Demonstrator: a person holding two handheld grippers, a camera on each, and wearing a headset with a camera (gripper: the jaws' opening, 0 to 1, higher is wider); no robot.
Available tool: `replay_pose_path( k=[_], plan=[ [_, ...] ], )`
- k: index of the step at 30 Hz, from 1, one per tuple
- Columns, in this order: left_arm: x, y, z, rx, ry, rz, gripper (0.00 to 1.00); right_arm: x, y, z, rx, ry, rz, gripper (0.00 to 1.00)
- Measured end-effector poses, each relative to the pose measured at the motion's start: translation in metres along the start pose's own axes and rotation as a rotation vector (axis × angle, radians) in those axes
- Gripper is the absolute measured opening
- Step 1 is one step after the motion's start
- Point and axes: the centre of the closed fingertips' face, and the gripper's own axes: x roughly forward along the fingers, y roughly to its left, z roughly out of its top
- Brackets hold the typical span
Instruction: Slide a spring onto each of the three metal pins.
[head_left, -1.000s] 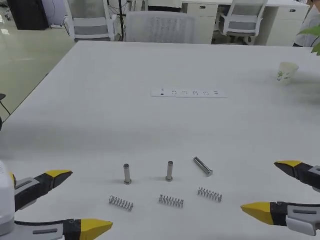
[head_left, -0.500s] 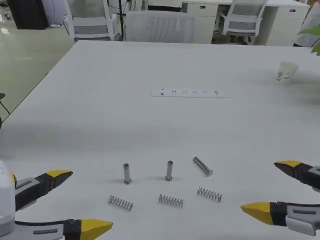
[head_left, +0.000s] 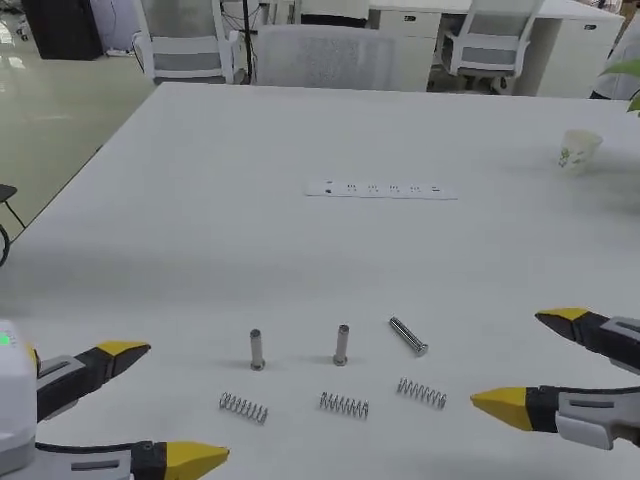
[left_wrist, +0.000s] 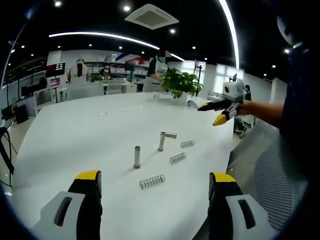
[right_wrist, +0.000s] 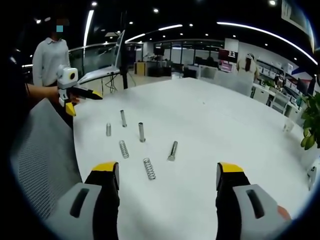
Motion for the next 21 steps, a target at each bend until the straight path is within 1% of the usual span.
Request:
replay_pose_path(
  k=[4, 8, 14, 17, 21],
  plan=[
    [0.000, 0.000, 0.000, -0.001, 0.000, -0.001, 0.85, 0.008, -0.002, 0.005, -0.020, 0.015, 0.003, 0.77],
    [0.000, 0.000, -0.001, 0.000, 0.002, -0.001, 0.85, 0.020, -0.007, 0.010, -0.034, 0.031, 0.008, 0.75],
    [0.000, 0.001, 0.000, 0.001, -0.001, 0.001, 0.85, 0.040, -0.009, 0.019, -0.054, 0.054, 0.013, 0.72],
    [-0.001, 0.001, 0.001, 0.001, -0.004, 0.003, 0.85, 0.048, -0.011, 0.021, -0.058, 0.061, 0.016, 0.70],
    [-0.001, 0.002, 0.000, 0.003, -0.001, 0.003, 0.85, 0.063, -0.013, 0.020, -0.068, 0.090, 0.016, 0.68]
  ],
)
